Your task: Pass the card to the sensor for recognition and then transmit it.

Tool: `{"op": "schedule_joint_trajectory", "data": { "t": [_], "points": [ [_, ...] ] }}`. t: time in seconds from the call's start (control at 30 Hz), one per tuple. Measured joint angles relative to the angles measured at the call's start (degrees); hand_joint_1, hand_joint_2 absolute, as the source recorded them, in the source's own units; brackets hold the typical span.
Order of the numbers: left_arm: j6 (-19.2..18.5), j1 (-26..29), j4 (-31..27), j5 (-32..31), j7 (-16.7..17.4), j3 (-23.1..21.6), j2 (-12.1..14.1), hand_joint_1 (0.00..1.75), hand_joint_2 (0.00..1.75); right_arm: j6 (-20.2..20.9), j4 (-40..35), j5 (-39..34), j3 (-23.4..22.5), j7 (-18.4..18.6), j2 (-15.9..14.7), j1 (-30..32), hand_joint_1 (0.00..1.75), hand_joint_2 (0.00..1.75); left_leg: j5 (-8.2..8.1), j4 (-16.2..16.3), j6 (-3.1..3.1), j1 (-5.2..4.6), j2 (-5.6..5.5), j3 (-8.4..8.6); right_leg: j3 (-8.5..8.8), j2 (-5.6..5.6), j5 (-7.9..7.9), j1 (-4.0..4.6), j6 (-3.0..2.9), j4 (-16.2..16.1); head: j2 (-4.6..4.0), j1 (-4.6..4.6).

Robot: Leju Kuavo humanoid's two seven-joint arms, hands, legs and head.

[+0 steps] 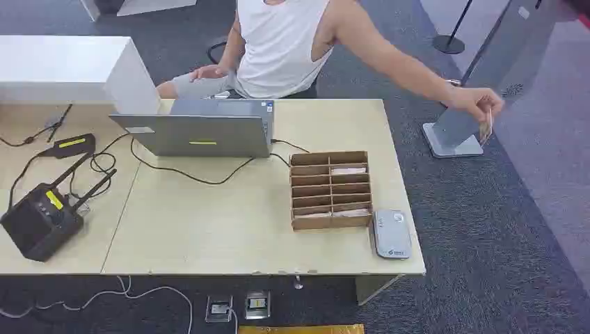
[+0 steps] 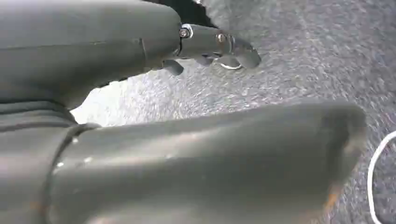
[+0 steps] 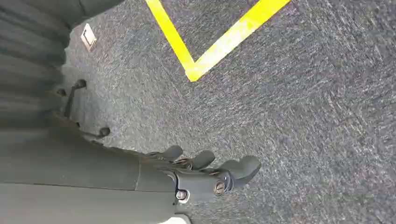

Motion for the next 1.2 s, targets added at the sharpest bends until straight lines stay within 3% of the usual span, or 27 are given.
{"op": "schedule_joint_trajectory", "data": {
  "t": [0.2,0.37,0.6,0.7,0.83,1.0,1.1,1.2],
  "points": [
    [0.1,0.0,0.0,0.5,0.3,1.1,1.2,0.00,0.00,0.1,0.0,-0.3,0.0,-0.5,-0.3,0.0,0.00,1.75,0.00,0.0,0.00,0.00,0.00,0.00,-0.01,0.00,0.00,0.00,0.00,0.0,0.00,0.00],
    [-1.3,0.0,0.0,0.5,-2.1,1.5,3.2,0.00,0.00,1.9,0.0,-2.3,0.0,-2.3,-1.0,-0.7,0.00,1.75,0.00,0.0,0.00,0.01,0.00,-0.02,-0.01,0.00,0.00,0.01,0.00,0.0,0.00,-0.02],
    [-0.9,-0.2,0.0,1.2,-6.2,2.0,3.7,0.00,0.00,3.1,0.0,-10.5,-1.6,-2.5,-3.0,-4.9,0.00,1.75,0.03,0.0,0.04,-0.04,0.06,0.02,0.03,0.02,0.03,-0.05,0.03,0.0,0.00,0.00],
    [-0.5,-0.2,0.0,1.7,-7.1,2.5,3.6,0.00,0.00,1.2,-0.2,-14.9,-3.9,-5.6,-4.7,-7.5,0.00,1.75,0.03,0.0,0.04,-0.12,0.08,0.02,-0.01,0.03,0.05,-0.14,0.06,0.0,0.00,0.00],
    [-0.3,-0.7,0.0,1.8,-7.5,2.8,3.3,0.00,0.00,-2.7,-1.3,-20.2,-6.4,-9.6,-8.9,-14.0,0.00,1.75,0.09,0.0,0.13,-0.21,0.13,0.02,-0.04,0.05,0.14,-0.23,0.18,0.0,0.00,0.00],
    [0.2,-1.0,0.0,2.5,-8.2,2.9,3.0,0.00,0.00,-4.4,-3.3,-25.4,-6.9,-13.0,-15.5,-25.7,0.00,1.75,0.14,0.0,0.22,-0.33,0.13,-0.02,-0.06,0.05,0.20,-0.34,0.25,0.0,0.00,-0.02],
    [0.5,-0.9,0.1,2.5,-8.3,3.4,2.8,0.00,0.00,-6.0,-5.4,-28.4,-4.9,-15.7,-18.6,-33.9,0.00,1.75,0.17,0.0,0.26,-0.36,0.07,-0.06,-0.06,0.02,0.21,-0.36,0.26,0.0,0.00,-0.02],
    [0.7,-0.7,0.1,2.7,-8.2,3.5,2.6,0.00,0.00,-6.3,-7.6,-35.5,0.1,-17.8,-20.3,-39.7,0.00,1.75,0.19,0.0,0.28,-0.34,-0.14,-0.13,-0.05,-0.10,0.20,-0.35,0.26,0.0,0.00,-0.02]
  ]
}}
